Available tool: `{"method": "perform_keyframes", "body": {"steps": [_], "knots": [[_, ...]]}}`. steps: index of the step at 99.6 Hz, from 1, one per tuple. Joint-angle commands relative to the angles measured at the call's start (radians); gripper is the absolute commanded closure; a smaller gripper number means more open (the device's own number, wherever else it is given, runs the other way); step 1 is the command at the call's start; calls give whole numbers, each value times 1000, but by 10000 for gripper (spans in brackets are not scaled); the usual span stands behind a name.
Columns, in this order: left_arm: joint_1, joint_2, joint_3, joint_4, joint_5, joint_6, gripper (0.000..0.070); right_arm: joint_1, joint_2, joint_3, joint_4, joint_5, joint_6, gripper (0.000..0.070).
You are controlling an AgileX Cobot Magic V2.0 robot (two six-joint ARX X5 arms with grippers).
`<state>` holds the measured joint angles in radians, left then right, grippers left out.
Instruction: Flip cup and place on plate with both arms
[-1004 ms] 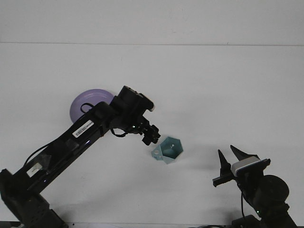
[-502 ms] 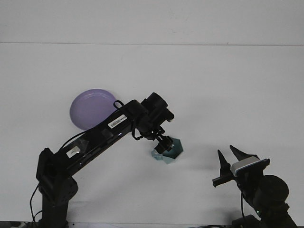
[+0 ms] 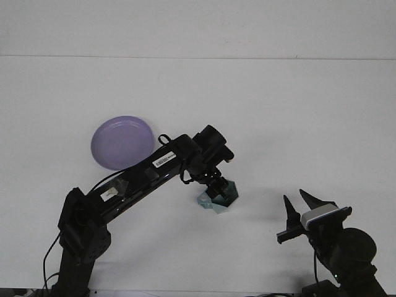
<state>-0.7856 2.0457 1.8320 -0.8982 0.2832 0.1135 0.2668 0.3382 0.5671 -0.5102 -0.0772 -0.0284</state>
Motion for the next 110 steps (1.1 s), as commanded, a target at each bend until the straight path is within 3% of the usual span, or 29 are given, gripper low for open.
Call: {"method": "perform_keyframes", "body": {"steps": [1, 33, 57, 84, 110], "knots": [[-8, 33, 26, -5, -6, 9, 684, 1, 2, 8, 8, -1, 13, 407], [-4, 19, 31, -6, -18, -6, 688, 1, 2, 8, 8, -1, 13, 407], [79, -16, 150, -137, -46, -23, 688, 1, 2, 8, 8, -1, 13, 407], [283, -48, 335, -326, -101, -64, 688, 1, 2, 8, 9, -1, 13, 407], [543, -70, 342, -364, -110, -106, 688, 1, 2, 8, 10, -2, 13, 407]]}}
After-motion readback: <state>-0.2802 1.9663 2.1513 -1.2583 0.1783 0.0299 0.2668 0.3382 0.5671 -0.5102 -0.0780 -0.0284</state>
